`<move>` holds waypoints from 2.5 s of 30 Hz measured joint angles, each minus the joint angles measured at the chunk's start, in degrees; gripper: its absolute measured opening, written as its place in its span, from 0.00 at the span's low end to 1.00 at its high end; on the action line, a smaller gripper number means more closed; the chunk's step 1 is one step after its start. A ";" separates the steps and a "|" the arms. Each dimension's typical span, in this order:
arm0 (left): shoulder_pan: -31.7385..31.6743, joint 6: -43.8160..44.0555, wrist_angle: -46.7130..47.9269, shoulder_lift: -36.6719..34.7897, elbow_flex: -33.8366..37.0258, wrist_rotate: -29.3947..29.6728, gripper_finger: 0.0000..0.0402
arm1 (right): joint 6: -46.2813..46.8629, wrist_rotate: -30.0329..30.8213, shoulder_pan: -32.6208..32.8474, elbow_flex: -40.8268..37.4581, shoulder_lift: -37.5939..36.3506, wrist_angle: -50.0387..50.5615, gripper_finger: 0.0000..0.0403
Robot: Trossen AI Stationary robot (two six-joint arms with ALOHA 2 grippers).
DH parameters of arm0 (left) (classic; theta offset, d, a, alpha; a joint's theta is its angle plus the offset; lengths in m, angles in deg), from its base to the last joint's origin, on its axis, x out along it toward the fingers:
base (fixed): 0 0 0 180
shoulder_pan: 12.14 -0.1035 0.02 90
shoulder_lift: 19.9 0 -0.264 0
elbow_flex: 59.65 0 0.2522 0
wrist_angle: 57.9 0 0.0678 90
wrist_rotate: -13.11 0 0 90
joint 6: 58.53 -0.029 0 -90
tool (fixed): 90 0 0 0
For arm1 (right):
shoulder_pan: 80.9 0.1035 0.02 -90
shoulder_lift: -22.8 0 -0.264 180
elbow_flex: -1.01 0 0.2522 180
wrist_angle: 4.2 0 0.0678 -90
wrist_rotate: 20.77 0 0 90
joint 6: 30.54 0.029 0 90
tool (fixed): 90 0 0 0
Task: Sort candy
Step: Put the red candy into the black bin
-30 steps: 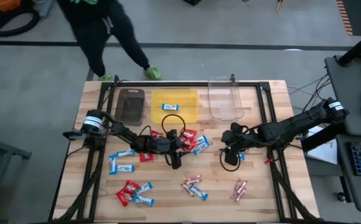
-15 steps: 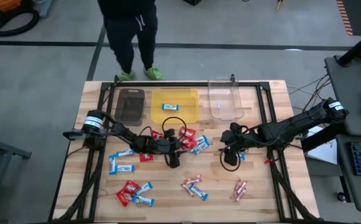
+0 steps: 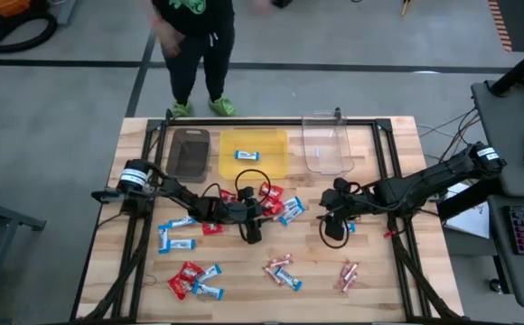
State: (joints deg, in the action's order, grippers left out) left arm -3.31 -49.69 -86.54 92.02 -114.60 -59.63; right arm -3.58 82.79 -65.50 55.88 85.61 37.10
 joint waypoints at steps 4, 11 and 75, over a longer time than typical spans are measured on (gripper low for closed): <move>-0.02 -0.11 0.06 -0.27 0.06 -1.30 0.30 | 0.00 0.02 0.00 -0.02 0.00 -0.19 0.50; -0.74 -1.34 0.96 0.38 0.21 1.36 0.30 | -0.04 0.07 -0.02 -0.02 0.00 -1.73 0.50; -17.51 13.08 77.23 -56.68 1.21 18.71 0.00 | -1.20 4.50 -0.07 -0.02 0.02 -4.40 0.50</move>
State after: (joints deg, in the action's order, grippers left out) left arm -20.82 -36.61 -9.31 35.34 -113.39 -40.92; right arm -4.78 87.30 -65.56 55.85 85.63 32.70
